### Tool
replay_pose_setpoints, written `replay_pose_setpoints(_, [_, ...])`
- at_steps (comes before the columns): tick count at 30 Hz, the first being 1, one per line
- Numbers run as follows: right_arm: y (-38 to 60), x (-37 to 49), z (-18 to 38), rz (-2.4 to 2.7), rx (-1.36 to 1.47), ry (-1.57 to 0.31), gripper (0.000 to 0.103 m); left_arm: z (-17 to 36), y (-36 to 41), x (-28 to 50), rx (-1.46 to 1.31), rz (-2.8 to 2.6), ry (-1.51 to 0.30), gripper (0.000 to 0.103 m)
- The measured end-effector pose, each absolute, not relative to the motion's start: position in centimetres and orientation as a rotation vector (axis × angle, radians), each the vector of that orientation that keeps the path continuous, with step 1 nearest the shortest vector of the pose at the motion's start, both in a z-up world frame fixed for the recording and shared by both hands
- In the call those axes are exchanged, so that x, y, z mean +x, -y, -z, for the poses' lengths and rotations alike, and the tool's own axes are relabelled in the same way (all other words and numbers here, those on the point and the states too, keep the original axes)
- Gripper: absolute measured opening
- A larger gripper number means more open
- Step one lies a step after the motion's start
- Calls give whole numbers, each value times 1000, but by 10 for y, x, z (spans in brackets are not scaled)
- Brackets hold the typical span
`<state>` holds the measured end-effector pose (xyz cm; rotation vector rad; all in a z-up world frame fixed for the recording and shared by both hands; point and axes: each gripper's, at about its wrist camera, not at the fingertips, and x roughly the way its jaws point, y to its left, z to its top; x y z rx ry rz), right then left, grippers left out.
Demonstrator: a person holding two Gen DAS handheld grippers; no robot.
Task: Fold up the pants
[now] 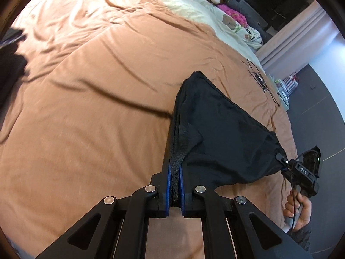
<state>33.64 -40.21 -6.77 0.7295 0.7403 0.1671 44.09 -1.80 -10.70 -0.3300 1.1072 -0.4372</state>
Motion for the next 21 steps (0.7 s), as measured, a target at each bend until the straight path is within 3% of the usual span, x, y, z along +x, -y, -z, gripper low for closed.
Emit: replay_pose_setpoints(21, [366,336,39,-310,526,-844,25,116,-45,312,-522,319,-1077,7])
